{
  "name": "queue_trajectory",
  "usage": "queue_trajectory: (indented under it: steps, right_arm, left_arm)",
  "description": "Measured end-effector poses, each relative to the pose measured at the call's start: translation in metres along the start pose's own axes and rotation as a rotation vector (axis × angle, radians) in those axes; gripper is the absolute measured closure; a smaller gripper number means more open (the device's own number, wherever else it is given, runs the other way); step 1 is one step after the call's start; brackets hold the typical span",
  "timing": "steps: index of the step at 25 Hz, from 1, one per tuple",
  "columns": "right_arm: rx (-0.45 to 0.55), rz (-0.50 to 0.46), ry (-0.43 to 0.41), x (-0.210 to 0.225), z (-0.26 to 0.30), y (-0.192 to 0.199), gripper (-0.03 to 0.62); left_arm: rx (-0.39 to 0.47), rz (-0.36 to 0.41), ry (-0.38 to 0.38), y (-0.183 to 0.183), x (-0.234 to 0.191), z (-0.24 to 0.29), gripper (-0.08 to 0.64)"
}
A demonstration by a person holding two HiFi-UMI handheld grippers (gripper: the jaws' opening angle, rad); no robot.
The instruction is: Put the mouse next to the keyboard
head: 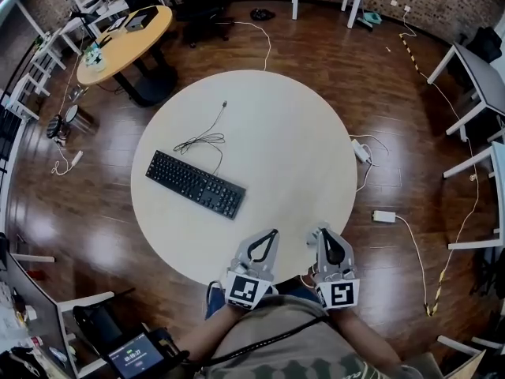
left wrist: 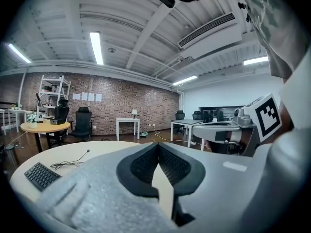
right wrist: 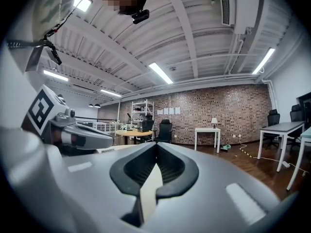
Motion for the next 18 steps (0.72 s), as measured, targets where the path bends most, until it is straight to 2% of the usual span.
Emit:
queue_trajectory:
  steps: [3, 6, 11, 18]
  right_arm:
    - [0.011, 0.022, -0.011, -0.011, -0.001, -0.001, 0.588]
    - [0.018, -0.009, -0.014, -0.036, 0.007, -0.015, 0.588]
    - [-0.015, -0.032, 0.044, -0.092, 0.023, -0.042, 0.588]
    - [-0.023, -0.052, 0.129, -0.145, 0.017, -0.075, 0.588]
  left_arm:
    - [0.022, -0.005, -0.022, 0.005, -0.007, -0.009, 0.558]
    - [0.023, -0.018, -0.014, 0.001, -0.030, -0.025, 0.558]
    - [0.002, -0.041, 0.067, -0.003, -0.066, -0.050, 0.558]
    - [0.050, -0.076, 0.160, -0.020, -0.095, -0.083, 0.558]
Point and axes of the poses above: the fingertips, and each gripper's own axes: z forward along the fingers, x to its right, y out of its underside, the point moved 6 cm from there along -z, backward along the fingers, and after that the axes turned 7 degrees about -z, right-handed, at the moved point
